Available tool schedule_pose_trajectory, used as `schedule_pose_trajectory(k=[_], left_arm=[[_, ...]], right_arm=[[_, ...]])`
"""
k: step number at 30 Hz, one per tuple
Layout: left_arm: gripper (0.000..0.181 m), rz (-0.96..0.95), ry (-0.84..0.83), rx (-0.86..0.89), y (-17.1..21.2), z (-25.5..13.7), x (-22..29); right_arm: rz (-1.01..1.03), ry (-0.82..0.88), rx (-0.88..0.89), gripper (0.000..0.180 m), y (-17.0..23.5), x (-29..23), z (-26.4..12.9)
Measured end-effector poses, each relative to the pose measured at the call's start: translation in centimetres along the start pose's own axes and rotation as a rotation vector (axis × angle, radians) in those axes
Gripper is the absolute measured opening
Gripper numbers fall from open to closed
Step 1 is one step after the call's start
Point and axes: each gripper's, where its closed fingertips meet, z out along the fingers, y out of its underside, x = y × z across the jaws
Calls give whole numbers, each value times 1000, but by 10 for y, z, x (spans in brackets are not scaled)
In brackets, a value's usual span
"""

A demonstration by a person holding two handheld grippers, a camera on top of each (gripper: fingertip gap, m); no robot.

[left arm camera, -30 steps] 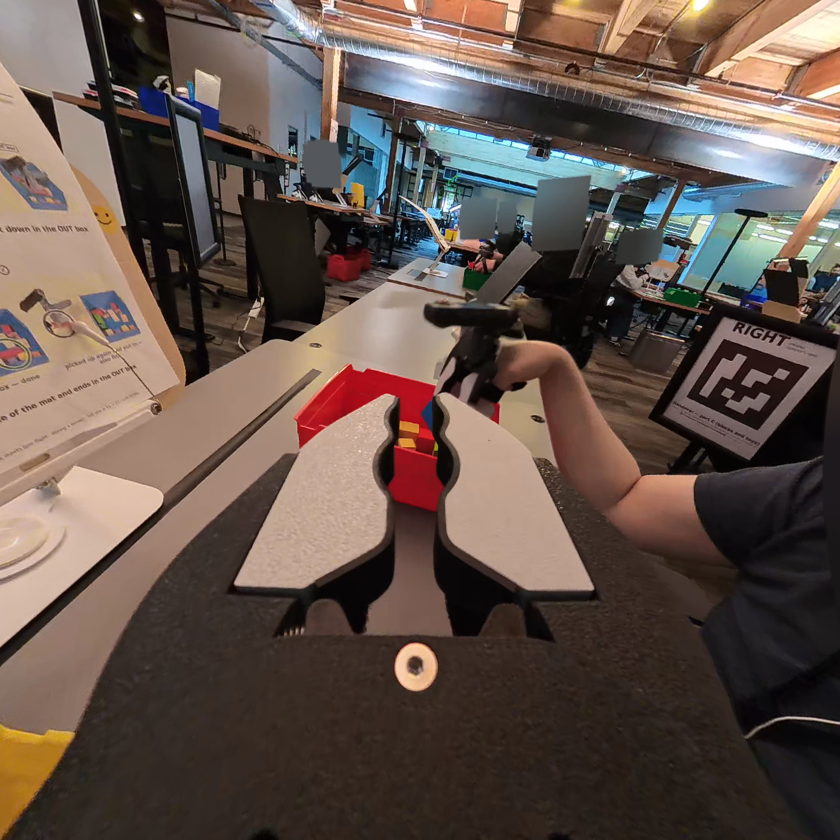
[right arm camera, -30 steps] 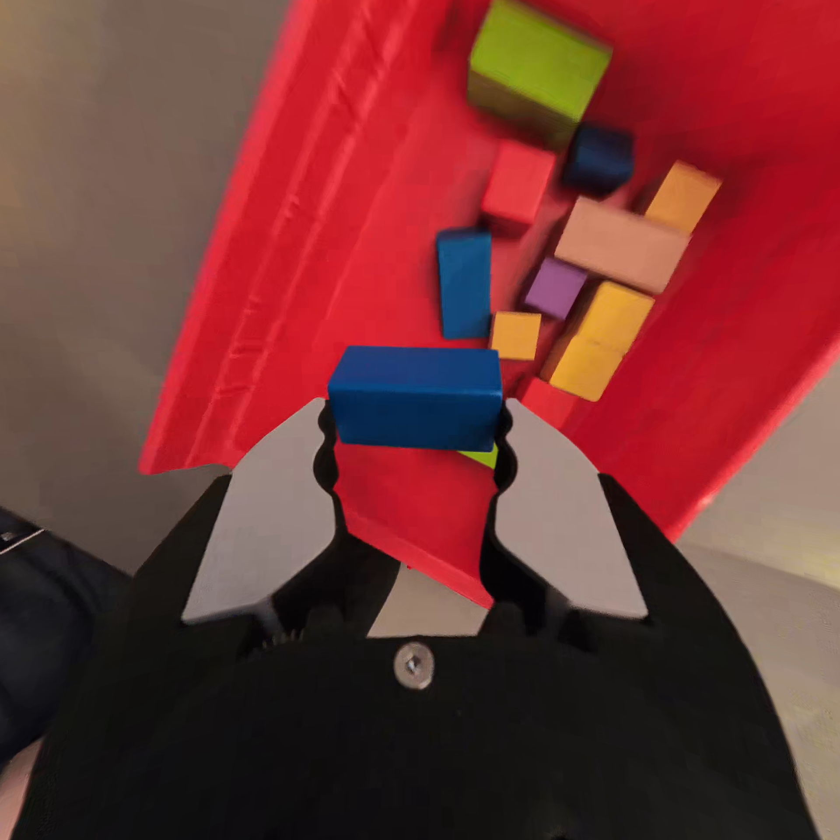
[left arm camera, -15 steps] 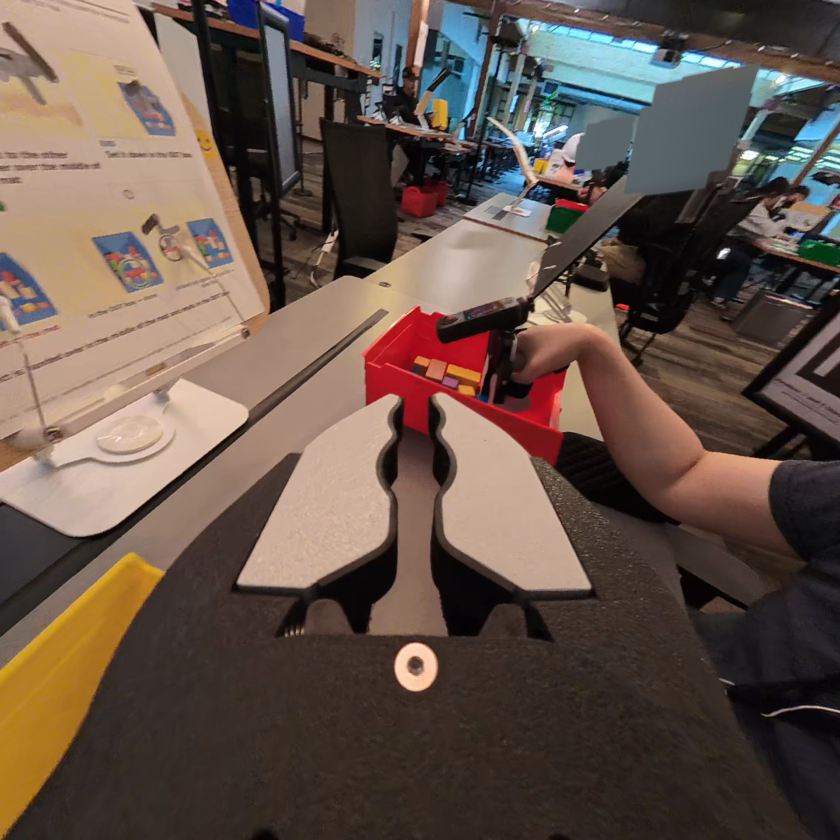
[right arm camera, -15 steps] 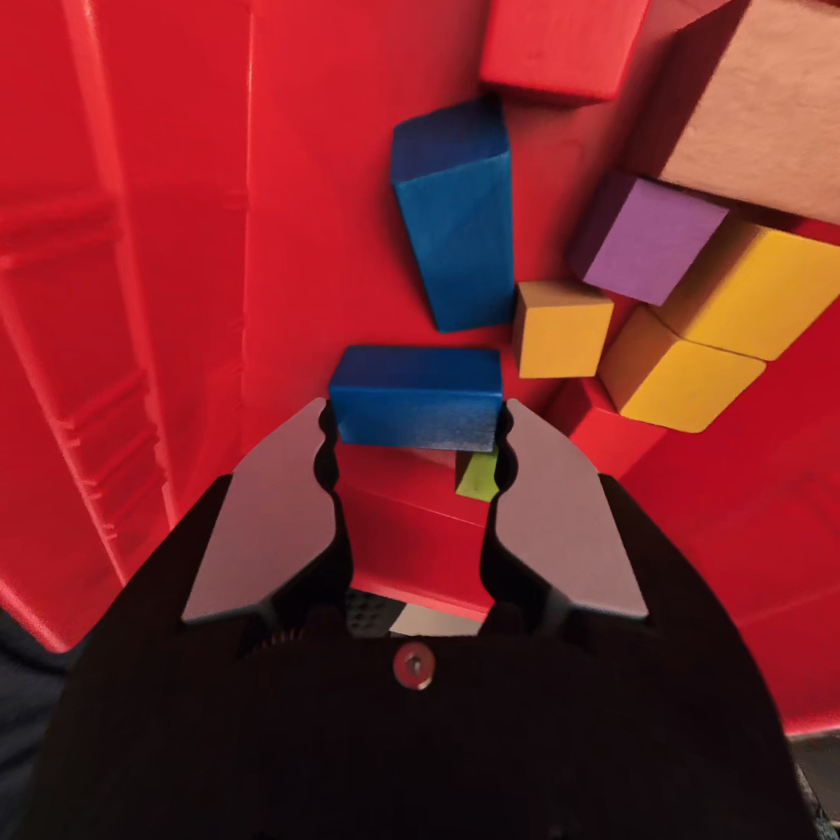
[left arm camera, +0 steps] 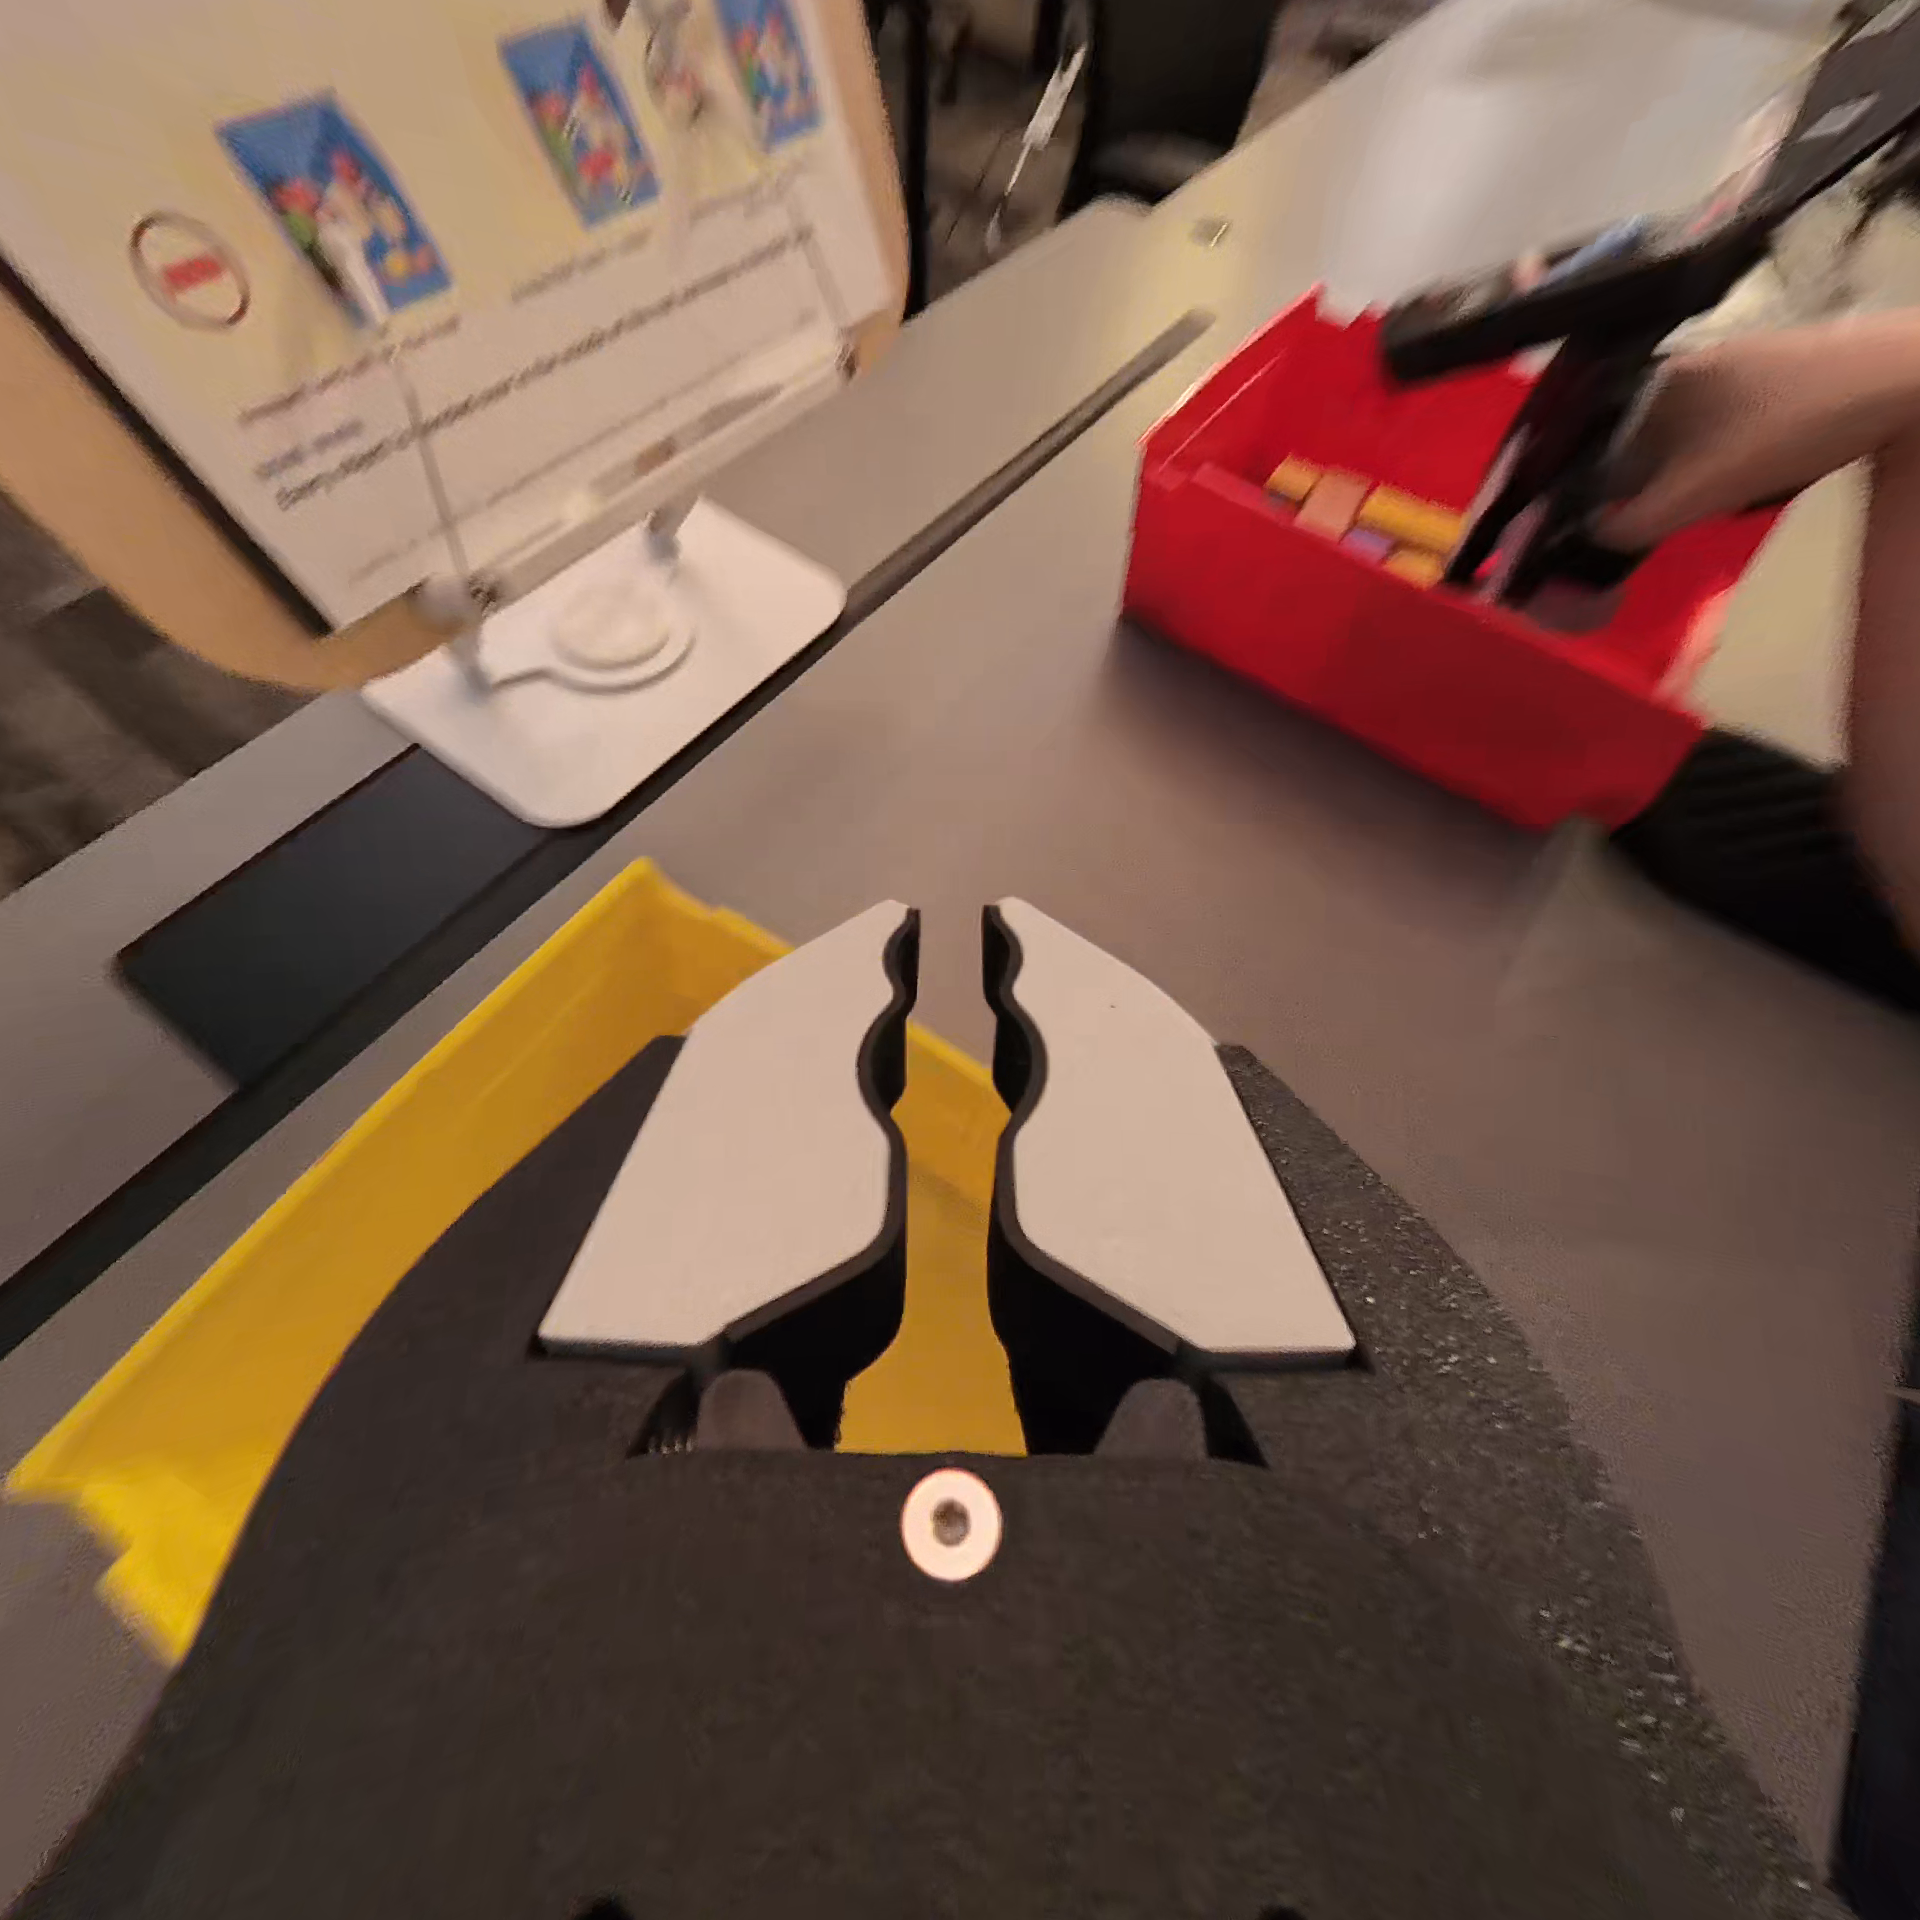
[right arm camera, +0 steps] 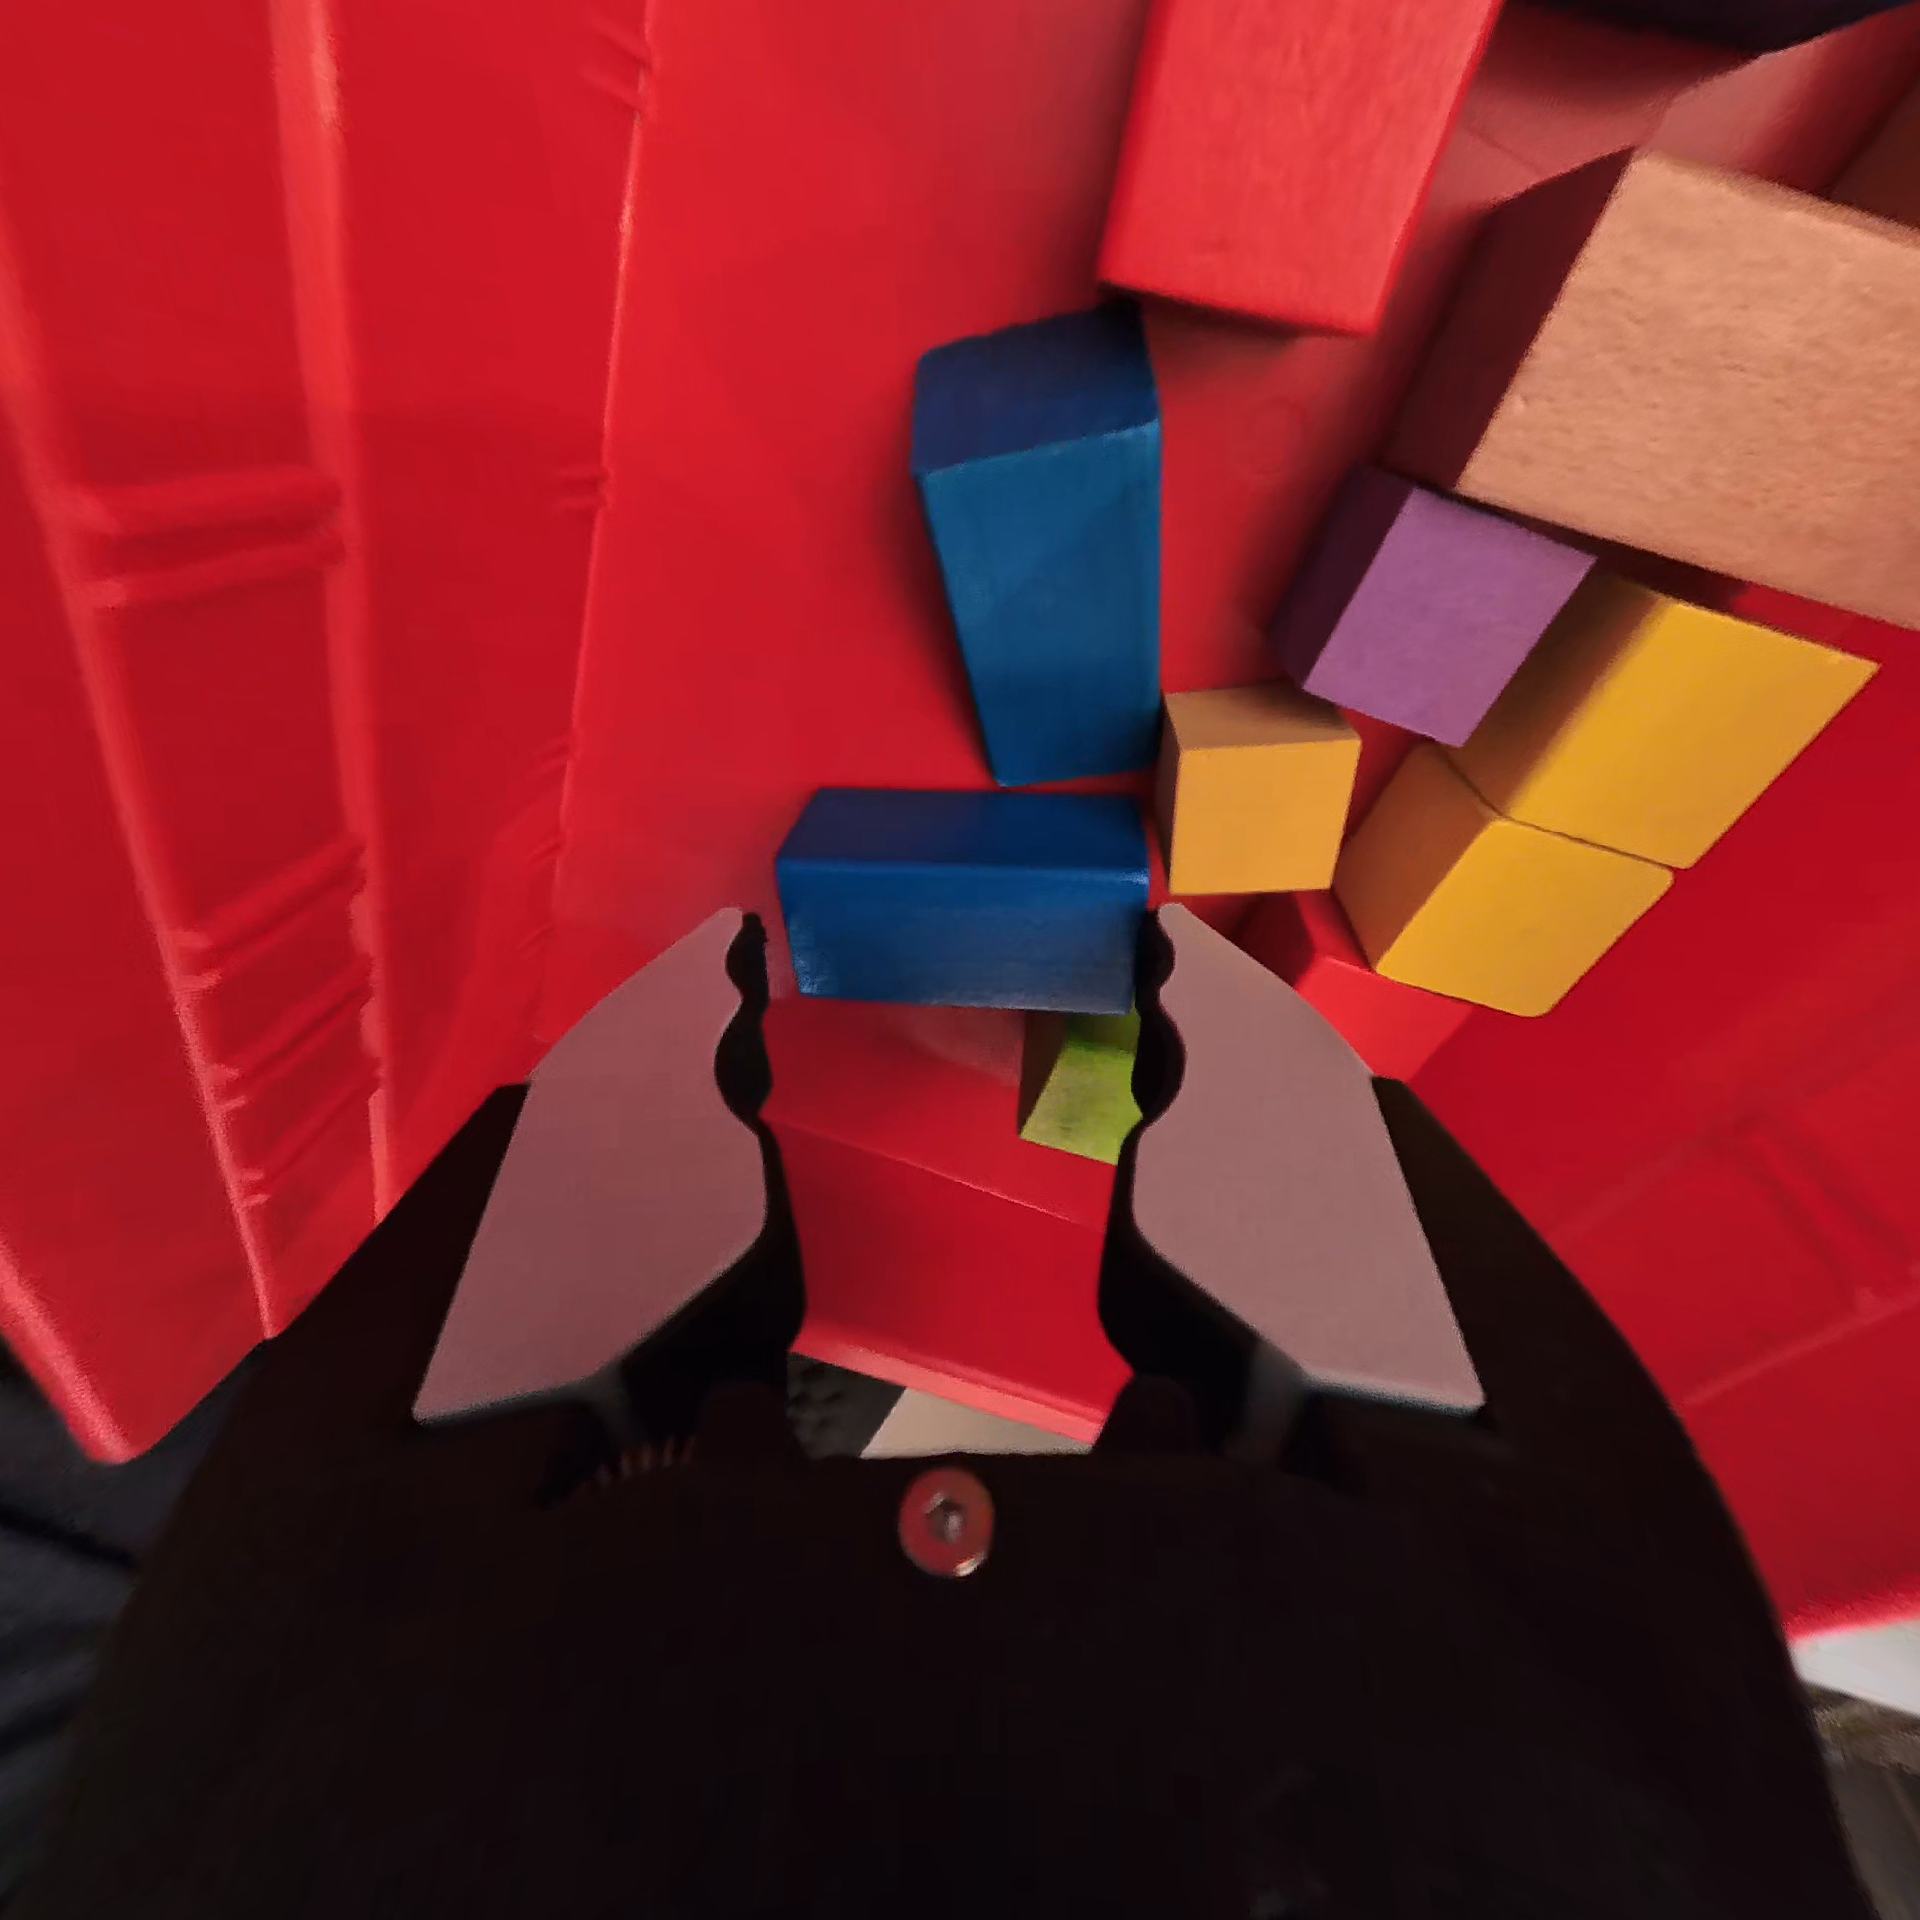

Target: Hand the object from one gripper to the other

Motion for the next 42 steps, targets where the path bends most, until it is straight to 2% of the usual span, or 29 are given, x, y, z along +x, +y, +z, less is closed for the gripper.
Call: schedule_pose_trajectory(k=[4,7,12,15,18,22,29,32,42], left_arm=[[23,38,-41,-135,32,6,-19],[24,104,-97,-213,53,18,-39],[31,291,-32,-478,113,41,-36],[35,272,-39,-573,135,57,-46],[46,226,-47,-571,141,72,-57],[54,261,-55,-563,146,81,-62],[47,225,-63,-703,177,80,-71],[38,205,-50,-761,186,73,-69],[36,194,-30,-774,188,71,-67]], right_arm=[[-36,-14,92,70,-3,-6,-21],[-46,2,180,70,-5,-6,-42],[-73,3,278,70,0,-8,-65],[-83,-9,300,69,2,-9,-70],[-90,-26,304,69,3,-11,-71],[-107,-52,306,68,3,-16,-71],[-121,-68,296,67,3,-18,-70],[-120,-70,292,67,4,-17,-69],[-117,-80,292,65,5,-17,-69]])
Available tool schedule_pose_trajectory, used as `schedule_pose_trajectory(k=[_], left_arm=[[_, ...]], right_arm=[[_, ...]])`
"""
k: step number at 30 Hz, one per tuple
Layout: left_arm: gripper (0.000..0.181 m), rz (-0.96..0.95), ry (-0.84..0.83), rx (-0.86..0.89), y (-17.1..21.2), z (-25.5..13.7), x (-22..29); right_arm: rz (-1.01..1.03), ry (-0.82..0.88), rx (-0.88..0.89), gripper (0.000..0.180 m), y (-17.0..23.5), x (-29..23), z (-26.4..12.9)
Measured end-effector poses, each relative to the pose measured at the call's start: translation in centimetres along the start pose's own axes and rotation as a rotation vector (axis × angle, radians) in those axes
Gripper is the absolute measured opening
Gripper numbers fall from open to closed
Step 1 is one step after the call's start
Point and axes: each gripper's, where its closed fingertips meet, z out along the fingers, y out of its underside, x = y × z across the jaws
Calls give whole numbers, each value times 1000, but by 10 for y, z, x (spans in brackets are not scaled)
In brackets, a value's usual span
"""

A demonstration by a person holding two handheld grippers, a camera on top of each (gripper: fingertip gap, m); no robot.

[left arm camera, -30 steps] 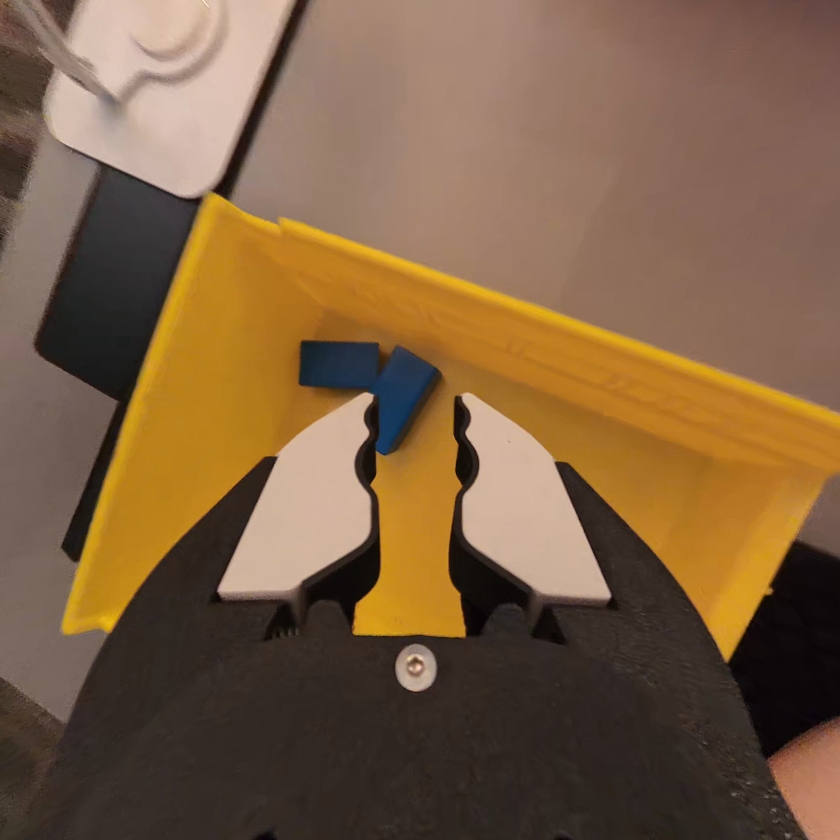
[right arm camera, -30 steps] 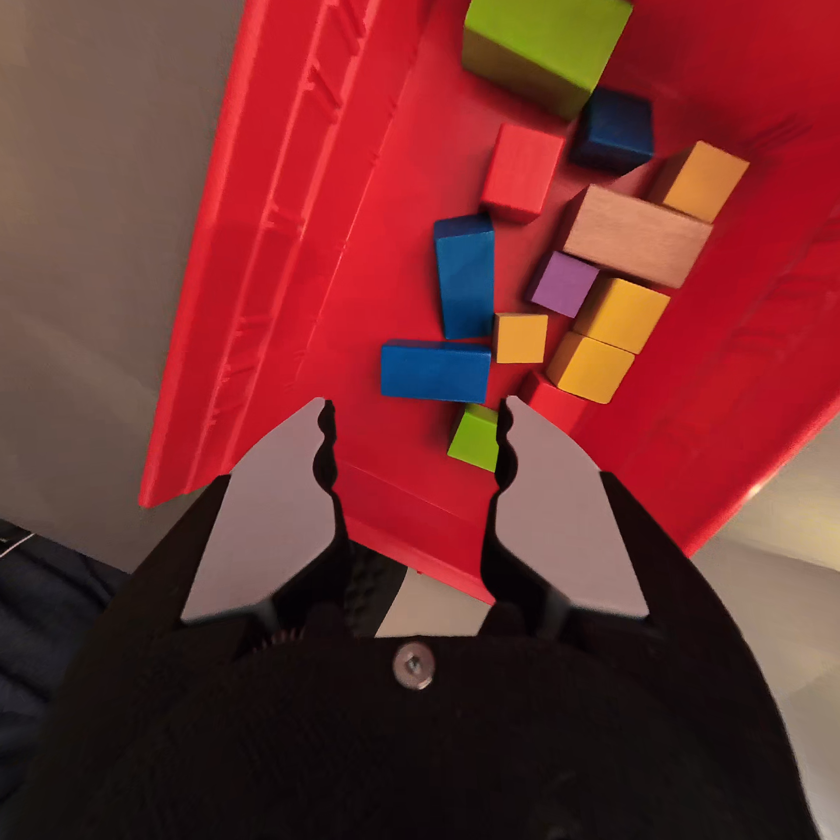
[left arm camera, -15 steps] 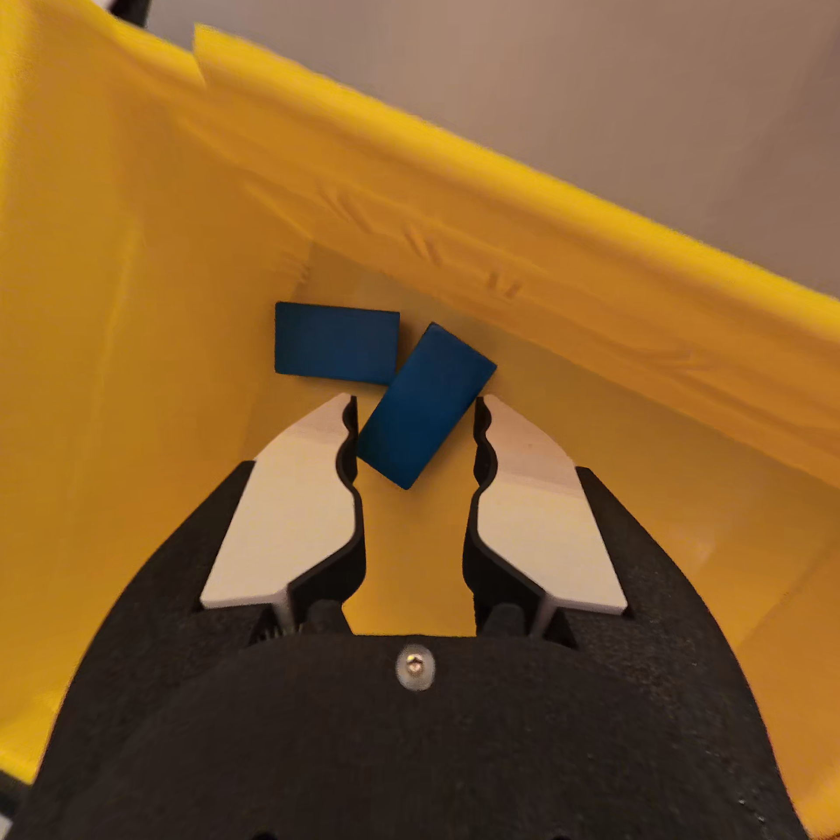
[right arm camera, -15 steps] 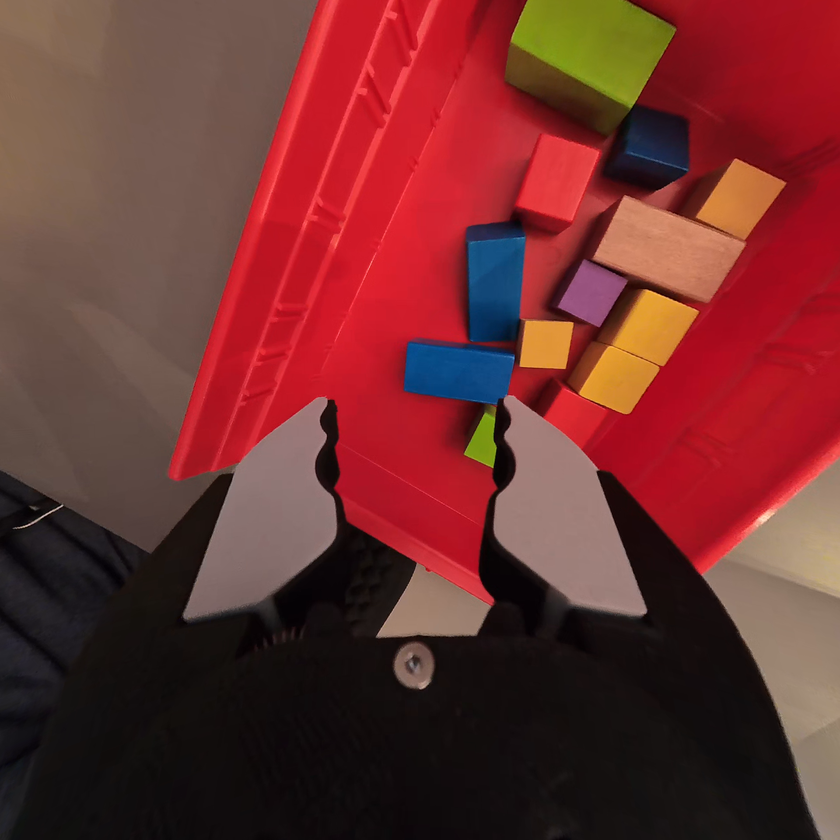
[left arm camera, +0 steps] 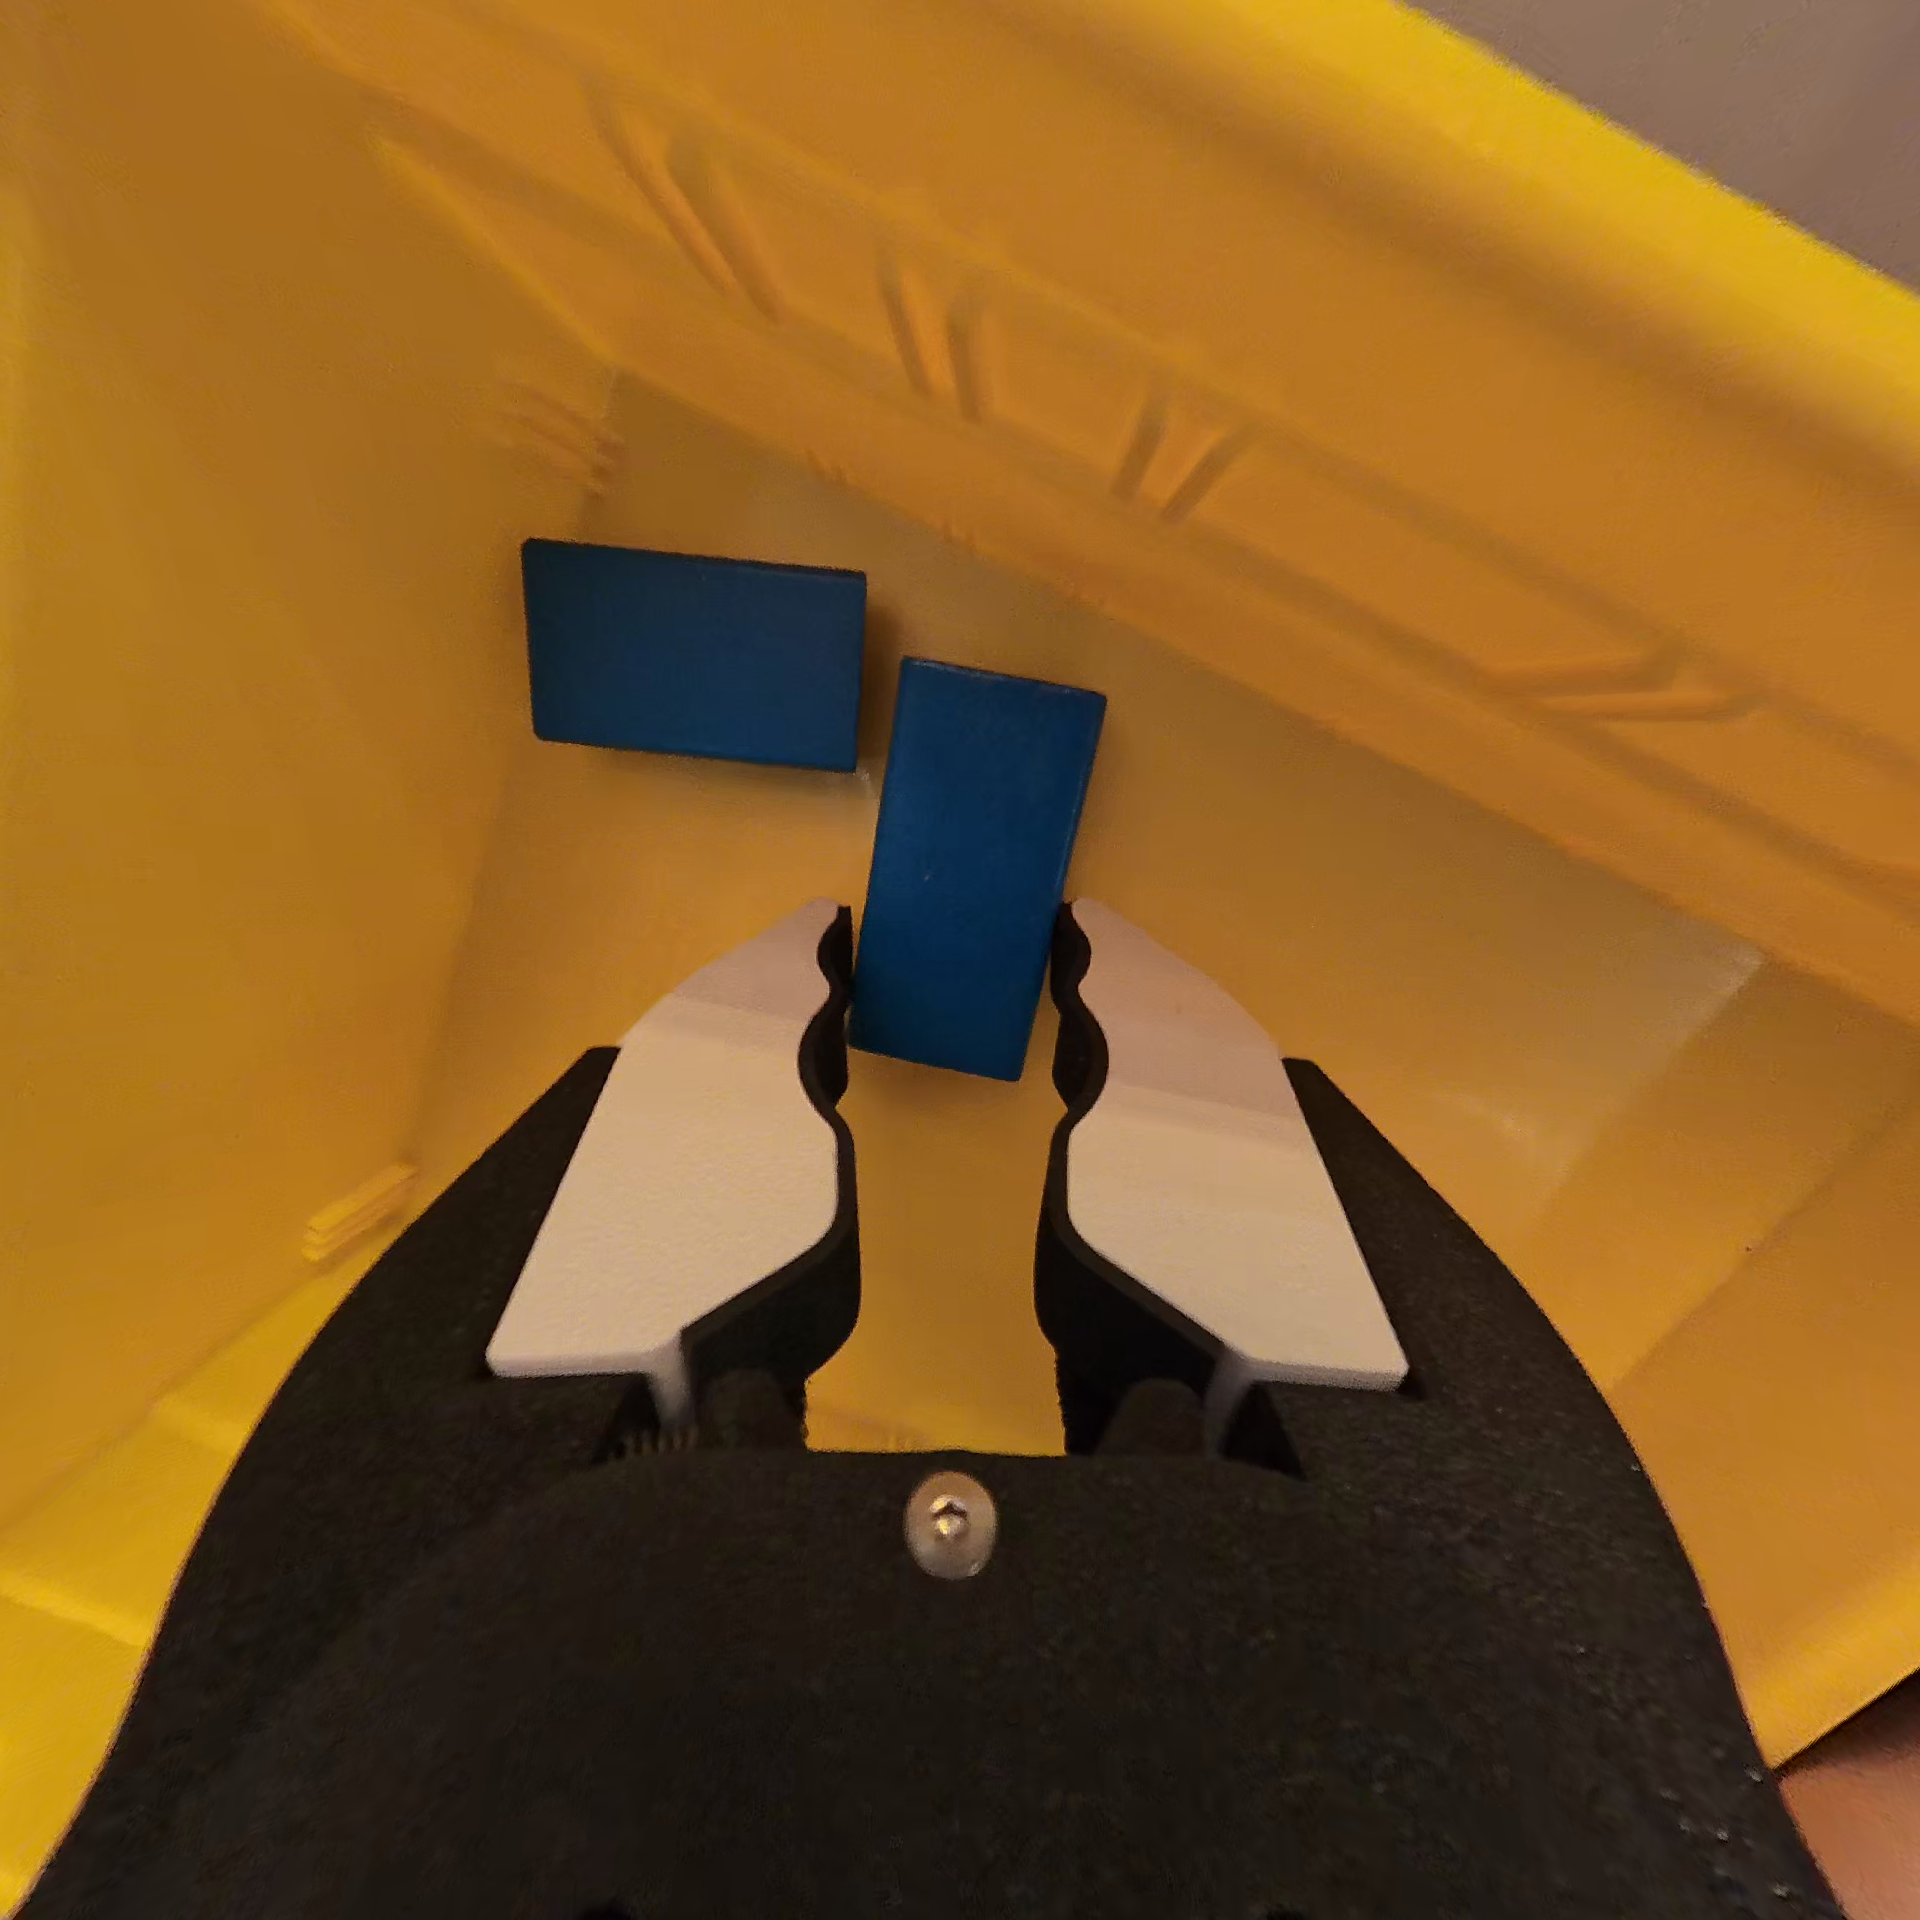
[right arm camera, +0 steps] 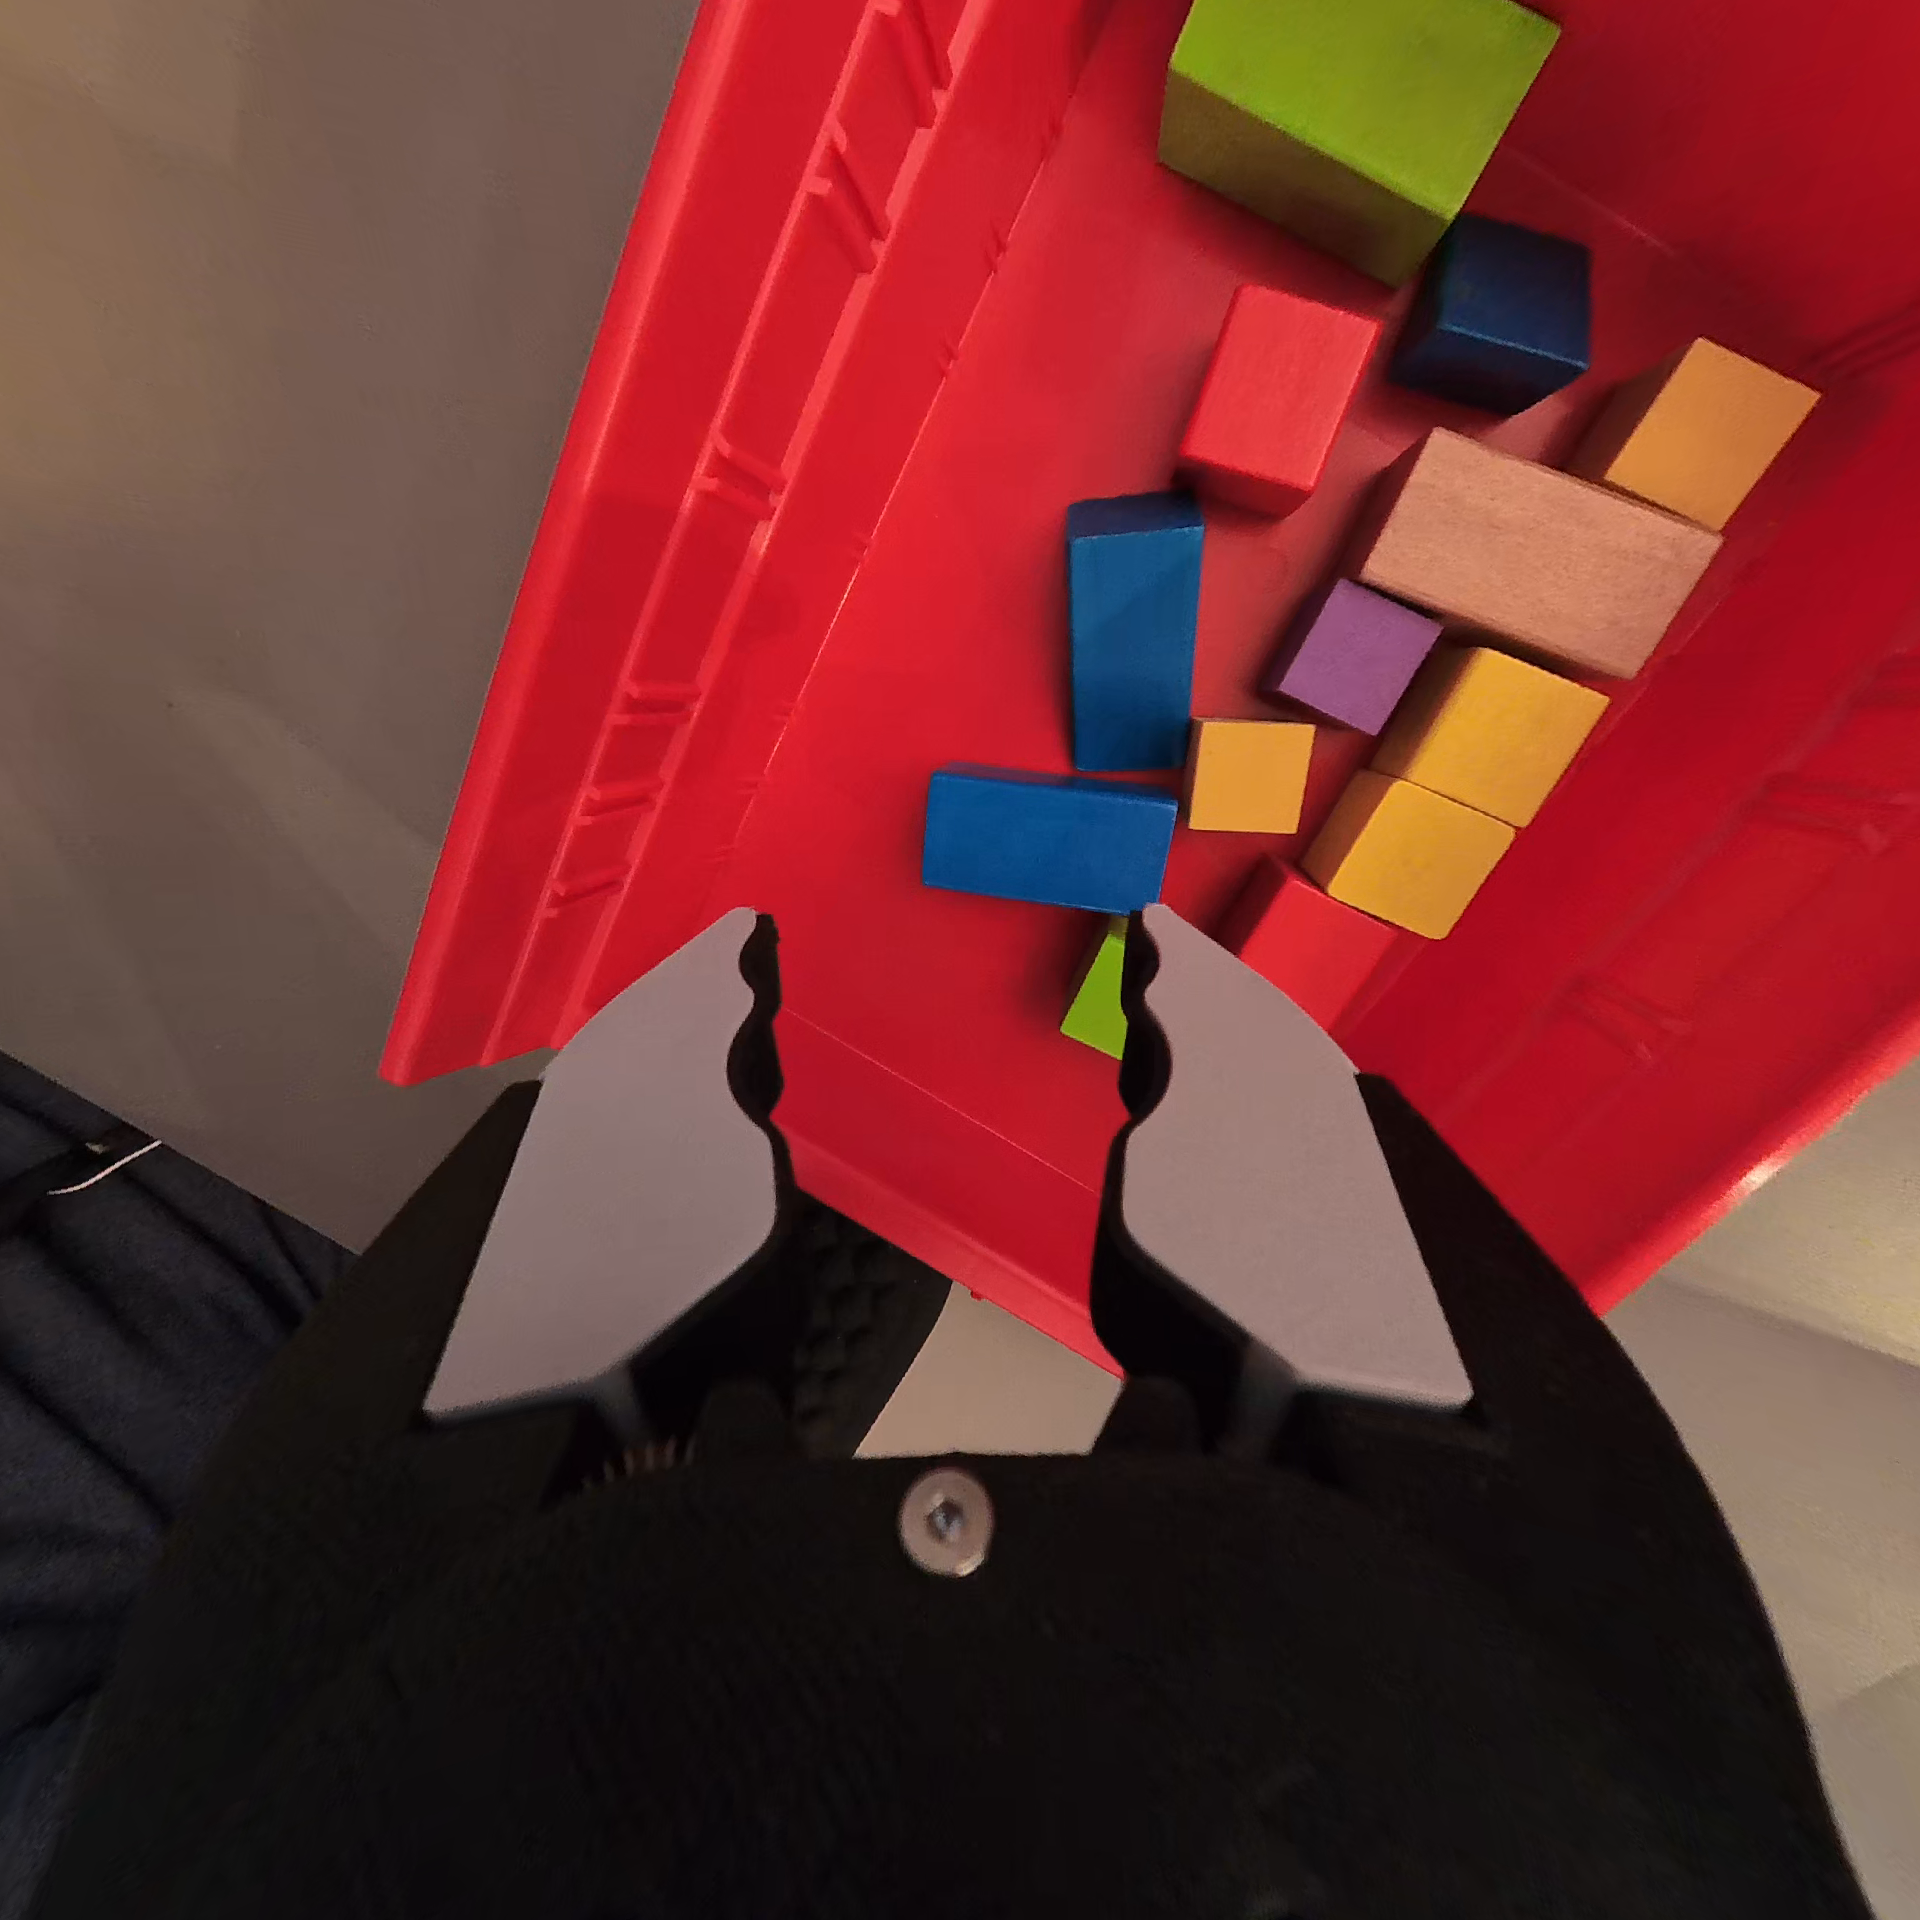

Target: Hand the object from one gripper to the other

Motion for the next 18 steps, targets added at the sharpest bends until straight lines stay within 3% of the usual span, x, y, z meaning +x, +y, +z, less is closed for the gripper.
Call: schedule_pose_trajectory(k=[7,13,16,18], left_arm=[[35,-58,11,43,-6,-17,-1],[35,-96,-95,148,-18,-58,-11],[35,-119,-106,318,-45,-93,-6],[35,-122,-37,494,-73,-123,9]], right_arm=[[6,11,4,64,1,2,-2],[-10,63,102,62,-14,1,-20],[-114,127,258,62,-42,-7,-41],[-301,138,427,68,-72,-32,-56]])
